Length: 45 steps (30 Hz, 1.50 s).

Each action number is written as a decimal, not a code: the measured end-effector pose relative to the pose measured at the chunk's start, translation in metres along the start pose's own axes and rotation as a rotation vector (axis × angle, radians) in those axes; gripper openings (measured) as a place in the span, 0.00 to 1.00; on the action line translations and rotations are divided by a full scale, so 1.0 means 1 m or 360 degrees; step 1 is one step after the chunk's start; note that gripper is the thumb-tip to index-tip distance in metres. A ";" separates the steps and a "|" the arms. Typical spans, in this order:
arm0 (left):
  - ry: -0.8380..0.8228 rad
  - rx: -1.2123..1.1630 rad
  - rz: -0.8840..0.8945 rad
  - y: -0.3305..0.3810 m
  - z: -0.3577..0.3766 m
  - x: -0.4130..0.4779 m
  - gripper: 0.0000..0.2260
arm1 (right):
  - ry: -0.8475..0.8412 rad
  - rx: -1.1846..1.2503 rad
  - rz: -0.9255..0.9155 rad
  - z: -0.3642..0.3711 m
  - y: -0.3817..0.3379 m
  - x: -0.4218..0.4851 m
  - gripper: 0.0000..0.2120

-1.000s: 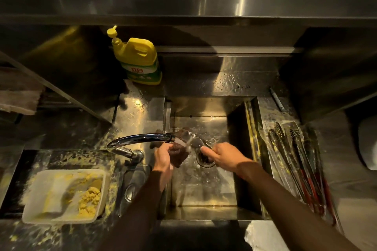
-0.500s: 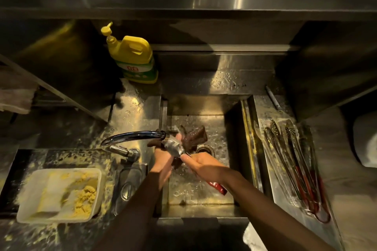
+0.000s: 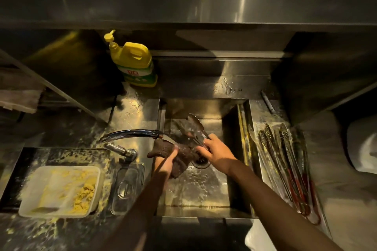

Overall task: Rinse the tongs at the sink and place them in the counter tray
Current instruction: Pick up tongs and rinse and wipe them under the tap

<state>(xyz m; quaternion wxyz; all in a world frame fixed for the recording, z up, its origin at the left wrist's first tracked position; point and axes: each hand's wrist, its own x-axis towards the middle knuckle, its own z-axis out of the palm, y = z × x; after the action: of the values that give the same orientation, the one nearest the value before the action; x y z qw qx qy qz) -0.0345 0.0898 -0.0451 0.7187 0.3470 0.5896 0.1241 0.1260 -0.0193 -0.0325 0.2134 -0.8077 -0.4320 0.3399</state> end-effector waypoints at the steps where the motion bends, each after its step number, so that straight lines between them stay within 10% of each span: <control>1: 0.0034 0.0011 0.0001 -0.001 0.006 -0.007 0.15 | 0.0025 -0.0054 0.0006 0.003 0.003 -0.001 0.15; 20: -0.0179 0.0351 0.0578 0.031 0.056 -0.099 0.05 | 0.0545 0.0067 -0.0121 -0.063 -0.005 -0.059 0.16; 29: -0.0542 0.0430 0.0715 0.061 0.073 -0.127 0.02 | 0.0915 0.0240 -0.0041 -0.099 -0.031 -0.119 0.15; 33: -0.0728 0.0642 0.0720 0.070 0.079 -0.146 0.19 | 0.1036 0.0355 -0.0026 -0.110 -0.038 -0.150 0.15; 45: -0.1325 0.0775 0.0760 0.028 0.164 -0.242 0.03 | 0.1757 0.0372 0.0353 -0.130 -0.014 -0.303 0.19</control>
<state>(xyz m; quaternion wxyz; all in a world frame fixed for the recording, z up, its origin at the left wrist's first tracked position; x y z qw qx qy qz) 0.0592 -0.0903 0.1674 0.7422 0.6479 0.1712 -0.0045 0.0936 -0.2735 0.1749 0.4582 -0.8770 -0.1286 -0.0663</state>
